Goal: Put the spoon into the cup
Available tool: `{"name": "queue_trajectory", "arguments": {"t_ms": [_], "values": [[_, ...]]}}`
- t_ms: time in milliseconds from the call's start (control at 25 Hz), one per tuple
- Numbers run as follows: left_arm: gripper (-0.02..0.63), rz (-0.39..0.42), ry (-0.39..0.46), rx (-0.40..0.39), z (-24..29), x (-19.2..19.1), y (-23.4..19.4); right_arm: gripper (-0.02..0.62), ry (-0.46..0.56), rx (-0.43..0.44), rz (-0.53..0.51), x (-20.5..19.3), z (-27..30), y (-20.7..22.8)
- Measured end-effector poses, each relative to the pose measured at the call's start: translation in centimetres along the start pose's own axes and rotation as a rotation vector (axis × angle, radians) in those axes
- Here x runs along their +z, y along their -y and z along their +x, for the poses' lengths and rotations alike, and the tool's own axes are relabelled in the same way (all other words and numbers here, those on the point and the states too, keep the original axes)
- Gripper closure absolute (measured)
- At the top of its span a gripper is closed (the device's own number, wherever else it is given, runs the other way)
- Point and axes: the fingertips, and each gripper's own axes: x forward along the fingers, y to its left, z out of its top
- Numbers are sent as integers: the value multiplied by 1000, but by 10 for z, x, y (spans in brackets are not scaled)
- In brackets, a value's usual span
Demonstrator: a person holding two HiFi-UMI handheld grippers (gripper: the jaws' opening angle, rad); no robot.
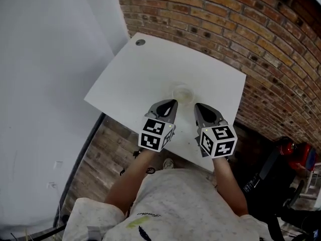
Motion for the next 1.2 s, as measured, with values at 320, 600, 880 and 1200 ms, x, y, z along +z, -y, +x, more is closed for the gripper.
{"name": "queue_trajectory", "arguments": {"t_ms": [320, 600, 880, 1200], "values": [[604, 3, 3, 31, -5, 0, 36, 586, 16, 24, 3, -6, -34, 13], [604, 12, -11, 30, -8, -9, 72, 586, 22, 34, 8, -19, -67, 22], [604, 15, -14, 28, -14, -15, 102, 586, 31, 39, 8, -29, -95, 26], [605, 16, -12, 29, -19, -14, 121, 586, 40, 42, 6, -32, -114, 29]]}}
